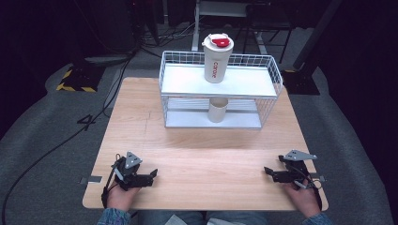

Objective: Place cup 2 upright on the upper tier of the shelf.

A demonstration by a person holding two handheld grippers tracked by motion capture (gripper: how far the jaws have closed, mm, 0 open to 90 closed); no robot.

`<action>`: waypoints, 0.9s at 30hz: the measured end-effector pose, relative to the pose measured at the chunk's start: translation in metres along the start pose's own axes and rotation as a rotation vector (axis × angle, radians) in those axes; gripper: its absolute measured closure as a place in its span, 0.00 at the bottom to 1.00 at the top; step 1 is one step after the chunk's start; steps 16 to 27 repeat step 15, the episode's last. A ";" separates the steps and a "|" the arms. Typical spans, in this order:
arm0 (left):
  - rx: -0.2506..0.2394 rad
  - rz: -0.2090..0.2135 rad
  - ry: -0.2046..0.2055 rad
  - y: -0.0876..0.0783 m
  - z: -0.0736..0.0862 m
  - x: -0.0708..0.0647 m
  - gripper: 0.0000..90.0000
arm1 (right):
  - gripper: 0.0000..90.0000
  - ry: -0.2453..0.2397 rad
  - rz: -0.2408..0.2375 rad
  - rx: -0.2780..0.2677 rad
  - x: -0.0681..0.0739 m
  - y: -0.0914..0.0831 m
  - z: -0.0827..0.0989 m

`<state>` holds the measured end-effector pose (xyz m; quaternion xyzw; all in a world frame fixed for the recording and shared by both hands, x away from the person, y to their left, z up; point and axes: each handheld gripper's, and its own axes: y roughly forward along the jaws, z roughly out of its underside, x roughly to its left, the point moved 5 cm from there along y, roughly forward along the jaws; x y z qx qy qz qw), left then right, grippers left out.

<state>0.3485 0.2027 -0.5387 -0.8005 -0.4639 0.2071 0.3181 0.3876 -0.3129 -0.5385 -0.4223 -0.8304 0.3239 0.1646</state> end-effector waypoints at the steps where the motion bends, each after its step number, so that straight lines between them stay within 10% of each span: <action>1: 0.018 -0.002 -0.001 0.001 0.001 0.000 0.08 | 0.17 0.000 0.000 0.000 0.000 0.000 0.000; 27: 0.053 -0.016 -0.005 0.007 -0.001 0.002 0.05 | 0.17 0.000 0.000 0.000 0.000 0.000 0.000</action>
